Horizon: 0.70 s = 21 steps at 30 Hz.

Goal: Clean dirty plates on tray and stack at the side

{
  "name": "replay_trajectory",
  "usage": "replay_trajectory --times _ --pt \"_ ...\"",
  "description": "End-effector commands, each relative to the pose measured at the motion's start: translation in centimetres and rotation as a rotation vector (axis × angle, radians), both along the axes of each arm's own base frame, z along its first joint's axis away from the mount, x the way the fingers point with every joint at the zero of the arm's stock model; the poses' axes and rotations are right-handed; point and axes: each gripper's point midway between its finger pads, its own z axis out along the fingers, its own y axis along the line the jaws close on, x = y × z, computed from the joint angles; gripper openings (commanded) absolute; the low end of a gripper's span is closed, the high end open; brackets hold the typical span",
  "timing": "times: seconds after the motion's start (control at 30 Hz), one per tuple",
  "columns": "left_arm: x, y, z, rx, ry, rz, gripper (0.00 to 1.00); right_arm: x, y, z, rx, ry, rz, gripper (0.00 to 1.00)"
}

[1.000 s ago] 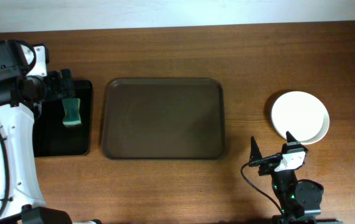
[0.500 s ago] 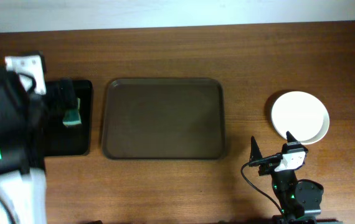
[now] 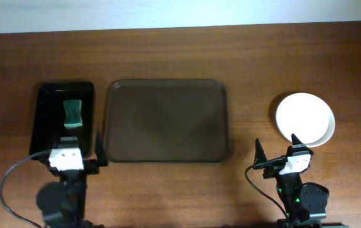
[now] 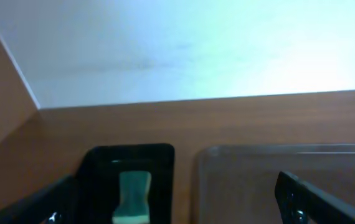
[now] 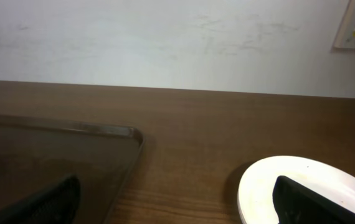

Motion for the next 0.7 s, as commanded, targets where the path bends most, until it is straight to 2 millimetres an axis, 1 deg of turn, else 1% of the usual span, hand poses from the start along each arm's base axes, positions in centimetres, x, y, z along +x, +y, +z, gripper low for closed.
replay_trajectory --times 0.0,0.07,0.23,0.33,0.47,0.67 --pt "-0.7 -0.9 -1.4 0.019 -0.059 -0.028 0.99 0.0 -0.2 -0.2 0.000 0.004 -0.009 0.98" --pt "-0.9 -1.1 -2.5 0.022 -0.073 -0.028 0.99 0.0 -0.2 -0.2 0.000 0.004 -0.009 0.99" --pt "-0.9 -1.2 -3.9 0.026 -0.100 -0.026 0.99 0.0 -0.2 -0.2 0.000 0.004 -0.009 0.98" --pt "-1.0 -1.2 -5.3 0.025 -0.095 -0.026 0.99 0.0 -0.2 -0.2 0.000 0.004 -0.009 0.98" --pt "-1.2 -1.2 -7.2 0.017 -0.018 -0.026 0.99 0.0 -0.2 -0.2 0.000 0.004 -0.009 0.99" --pt "-1.2 -1.2 -7.1 0.017 -0.023 -0.023 0.99 0.0 -0.2 -0.2 0.000 0.004 -0.009 0.98"
